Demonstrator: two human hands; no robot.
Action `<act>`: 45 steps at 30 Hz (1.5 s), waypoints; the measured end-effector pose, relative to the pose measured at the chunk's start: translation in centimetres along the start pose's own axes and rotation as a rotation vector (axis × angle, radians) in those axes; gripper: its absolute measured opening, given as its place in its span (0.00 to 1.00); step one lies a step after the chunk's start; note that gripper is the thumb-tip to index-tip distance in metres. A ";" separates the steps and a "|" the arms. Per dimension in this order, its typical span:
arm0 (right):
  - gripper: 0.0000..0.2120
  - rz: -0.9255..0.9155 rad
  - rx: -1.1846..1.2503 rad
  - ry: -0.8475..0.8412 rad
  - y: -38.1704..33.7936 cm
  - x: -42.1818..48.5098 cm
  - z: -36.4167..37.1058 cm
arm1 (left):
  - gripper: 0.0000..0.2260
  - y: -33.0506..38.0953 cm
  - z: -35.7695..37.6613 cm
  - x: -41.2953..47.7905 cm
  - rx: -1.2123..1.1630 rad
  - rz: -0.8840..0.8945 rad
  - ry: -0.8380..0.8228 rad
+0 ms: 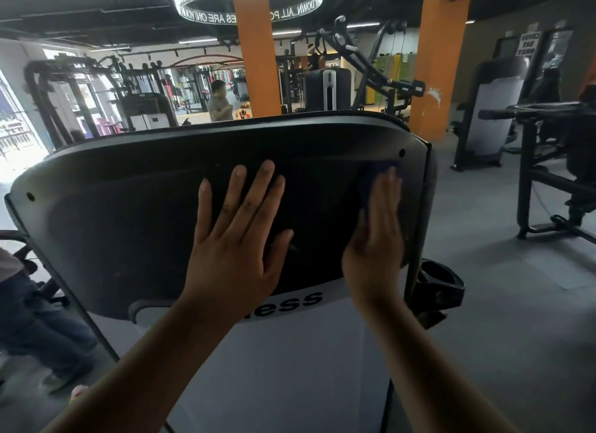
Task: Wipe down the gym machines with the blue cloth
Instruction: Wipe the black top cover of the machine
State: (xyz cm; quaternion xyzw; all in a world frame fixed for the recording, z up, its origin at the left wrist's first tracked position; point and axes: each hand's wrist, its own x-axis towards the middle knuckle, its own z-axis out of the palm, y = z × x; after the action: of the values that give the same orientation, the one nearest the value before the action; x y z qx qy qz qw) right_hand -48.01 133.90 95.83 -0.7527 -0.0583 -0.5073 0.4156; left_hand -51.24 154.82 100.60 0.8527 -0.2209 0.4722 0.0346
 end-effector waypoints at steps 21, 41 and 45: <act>0.33 0.315 0.200 0.120 8.1 0.1 -1.7 | 0.32 3.2 2.0 1.1 0.031 0.102 -0.049; 0.31 0.480 0.351 0.135 7.5 0.0 -1.4 | 0.32 4.3 2.5 1.7 0.044 0.113 -0.074; 0.27 0.310 0.327 0.122 7.9 3.6 -2.0 | 0.32 4.2 2.5 1.7 0.041 0.126 -0.064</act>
State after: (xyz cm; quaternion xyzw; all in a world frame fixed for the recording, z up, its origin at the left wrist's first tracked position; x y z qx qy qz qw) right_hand -43.71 126.23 94.58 -0.6431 0.0018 -0.4657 0.6079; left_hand -50.20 149.83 100.01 0.8524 -0.2654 0.4501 -0.0197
